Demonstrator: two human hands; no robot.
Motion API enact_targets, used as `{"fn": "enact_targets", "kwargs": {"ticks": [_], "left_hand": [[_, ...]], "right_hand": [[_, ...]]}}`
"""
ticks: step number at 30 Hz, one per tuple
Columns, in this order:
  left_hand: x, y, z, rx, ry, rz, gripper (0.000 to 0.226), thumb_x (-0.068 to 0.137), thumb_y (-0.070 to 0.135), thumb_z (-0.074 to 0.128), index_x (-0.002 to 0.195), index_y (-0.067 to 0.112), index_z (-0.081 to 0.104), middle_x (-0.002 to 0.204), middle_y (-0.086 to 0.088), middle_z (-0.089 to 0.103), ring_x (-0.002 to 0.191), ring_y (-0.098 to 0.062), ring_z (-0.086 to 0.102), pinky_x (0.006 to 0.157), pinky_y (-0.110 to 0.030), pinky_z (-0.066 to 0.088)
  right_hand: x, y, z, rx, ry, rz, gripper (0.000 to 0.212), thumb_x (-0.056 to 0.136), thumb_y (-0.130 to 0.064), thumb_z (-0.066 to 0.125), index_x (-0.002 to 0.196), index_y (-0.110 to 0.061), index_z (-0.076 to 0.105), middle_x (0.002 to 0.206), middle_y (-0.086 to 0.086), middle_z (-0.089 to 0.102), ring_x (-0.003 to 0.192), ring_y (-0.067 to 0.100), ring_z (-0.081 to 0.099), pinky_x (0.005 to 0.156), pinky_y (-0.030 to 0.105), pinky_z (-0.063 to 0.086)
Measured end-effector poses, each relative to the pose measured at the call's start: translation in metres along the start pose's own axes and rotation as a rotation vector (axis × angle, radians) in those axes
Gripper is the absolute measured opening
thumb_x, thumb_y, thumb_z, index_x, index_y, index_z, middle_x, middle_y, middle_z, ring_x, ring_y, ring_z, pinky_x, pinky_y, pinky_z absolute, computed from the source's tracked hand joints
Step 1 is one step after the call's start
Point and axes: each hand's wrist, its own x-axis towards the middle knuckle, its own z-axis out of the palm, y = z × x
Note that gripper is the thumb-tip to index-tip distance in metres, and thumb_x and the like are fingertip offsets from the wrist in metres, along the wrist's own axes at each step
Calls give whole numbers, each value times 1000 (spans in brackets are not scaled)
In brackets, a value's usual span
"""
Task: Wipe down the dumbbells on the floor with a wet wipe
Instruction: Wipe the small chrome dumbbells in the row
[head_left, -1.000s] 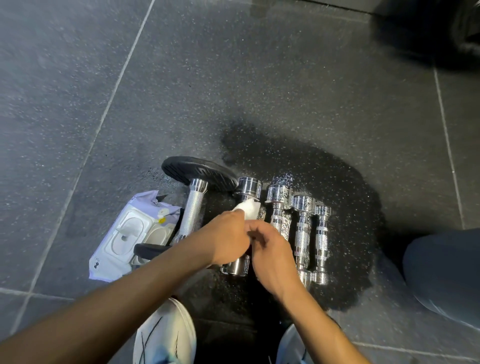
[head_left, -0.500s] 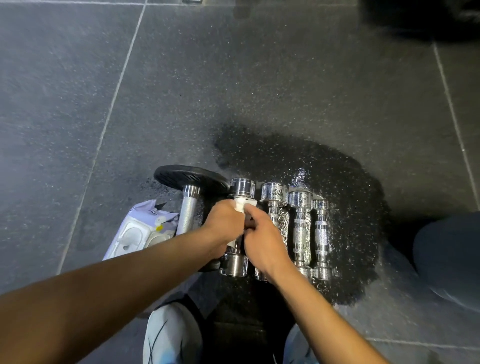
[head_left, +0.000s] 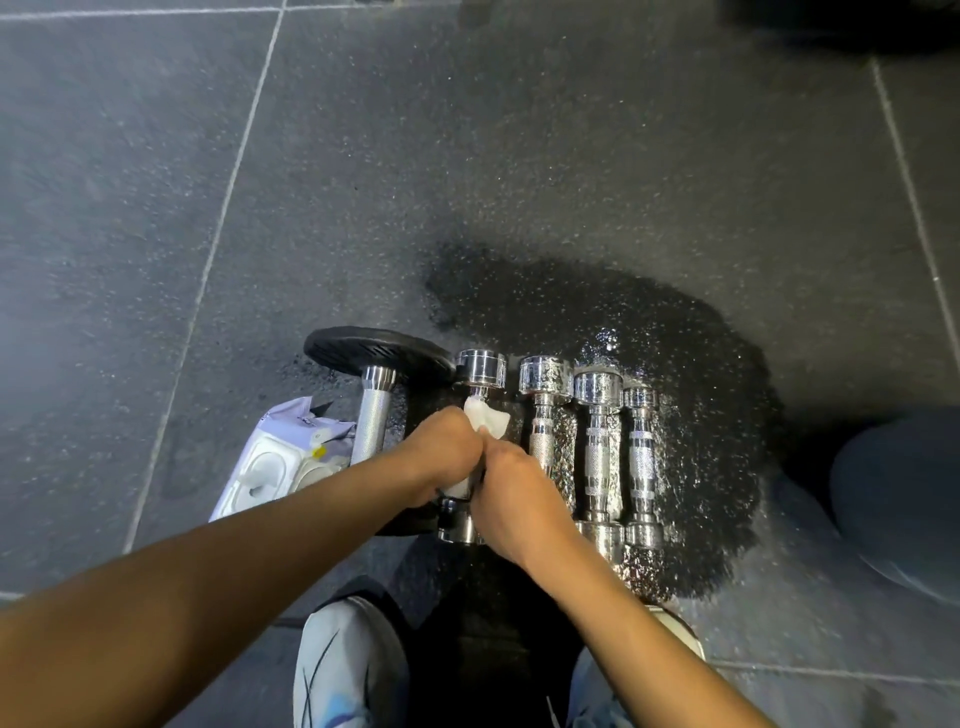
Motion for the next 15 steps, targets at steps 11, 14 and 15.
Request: {"fn": "enact_targets", "kwargs": {"ticks": [11,14,15], "left_hand": [[22,-8,-5,-149,25,-14,30,96,1,55,68,10,57,63,-8,58,54,-18,53,56,-27,44],[23,0,-3,-298,112,40,33,99,3,54,67,10,59,64,-5,57,53,-14,52,45,-20,40],[23,1,-2,-336,113,41,33,100,3,54,67,8,61,65,-6,58,55,-14,52,48,-20,41]], "right_hand": [[5,9,12,10,91,-26,35,88,3,52,118,-13,57,102,0,61,109,22,53,102,26,41],[15,6,9,61,126,-16,39,86,6,52,119,-15,52,111,0,60,111,20,47,100,24,38],[19,5,9,58,134,-18,38,85,4,53,119,-15,52,112,0,60,112,20,48,100,24,37]]}}
